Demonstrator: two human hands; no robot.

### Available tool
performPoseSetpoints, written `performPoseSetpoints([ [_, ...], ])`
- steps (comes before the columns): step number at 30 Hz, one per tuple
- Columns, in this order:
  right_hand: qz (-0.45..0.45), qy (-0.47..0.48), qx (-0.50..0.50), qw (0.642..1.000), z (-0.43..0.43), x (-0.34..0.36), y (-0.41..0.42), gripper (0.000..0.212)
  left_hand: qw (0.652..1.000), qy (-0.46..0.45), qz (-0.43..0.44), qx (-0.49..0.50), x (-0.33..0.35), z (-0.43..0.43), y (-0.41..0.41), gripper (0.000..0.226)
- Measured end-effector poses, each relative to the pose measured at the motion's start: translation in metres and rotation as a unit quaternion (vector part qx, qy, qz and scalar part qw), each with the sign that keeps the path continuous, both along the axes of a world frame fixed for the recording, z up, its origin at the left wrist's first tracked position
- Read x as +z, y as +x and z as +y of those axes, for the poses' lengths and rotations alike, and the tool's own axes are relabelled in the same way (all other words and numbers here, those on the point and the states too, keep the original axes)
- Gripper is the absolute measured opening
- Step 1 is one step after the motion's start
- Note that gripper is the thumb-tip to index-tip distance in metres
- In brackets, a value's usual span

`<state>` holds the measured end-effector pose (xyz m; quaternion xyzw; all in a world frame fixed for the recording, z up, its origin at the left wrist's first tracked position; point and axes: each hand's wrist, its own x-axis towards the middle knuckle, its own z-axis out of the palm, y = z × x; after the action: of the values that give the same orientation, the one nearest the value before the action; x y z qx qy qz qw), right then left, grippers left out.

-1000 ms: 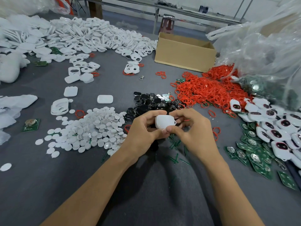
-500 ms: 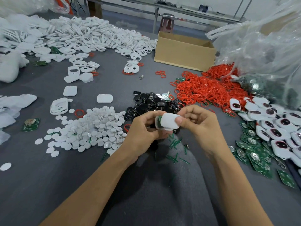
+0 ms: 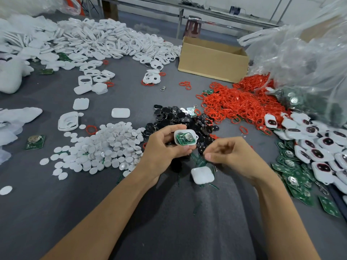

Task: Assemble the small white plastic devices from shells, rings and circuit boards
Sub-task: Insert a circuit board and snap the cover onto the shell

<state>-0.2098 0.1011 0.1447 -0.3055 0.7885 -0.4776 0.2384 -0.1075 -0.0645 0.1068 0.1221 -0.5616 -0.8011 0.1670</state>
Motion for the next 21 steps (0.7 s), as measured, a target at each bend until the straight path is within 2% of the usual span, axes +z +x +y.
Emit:
performPoseSetpoints([
  [3,0.113,-0.099,-0.055,0.987,-0.01,0.001,0.003,0.019,1.0,-0.008,0.0,-0.003,0.002,0.001,0.0,0.05],
  [7,0.283,-0.08,-0.048,0.955,-0.021,-0.001,0.013,0.017,0.999,-0.041,-0.005,-0.01,0.003,0.002,0.002,0.051],
  [9,0.331,-0.051,-0.045,0.941,-0.025,-0.004,0.015,0.015,0.998,-0.061,-0.009,-0.015,0.003,0.002,0.002,0.051],
  [15,0.346,-0.004,-0.048,0.937,-0.024,-0.006,0.014,0.014,0.995,-0.092,-0.018,-0.024,0.002,0.003,0.002,0.049],
  [21,0.346,-0.04,-0.067,0.935,-0.025,-0.005,0.016,0.01,0.996,-0.079,-0.015,-0.026,0.002,0.003,0.002,0.048],
])
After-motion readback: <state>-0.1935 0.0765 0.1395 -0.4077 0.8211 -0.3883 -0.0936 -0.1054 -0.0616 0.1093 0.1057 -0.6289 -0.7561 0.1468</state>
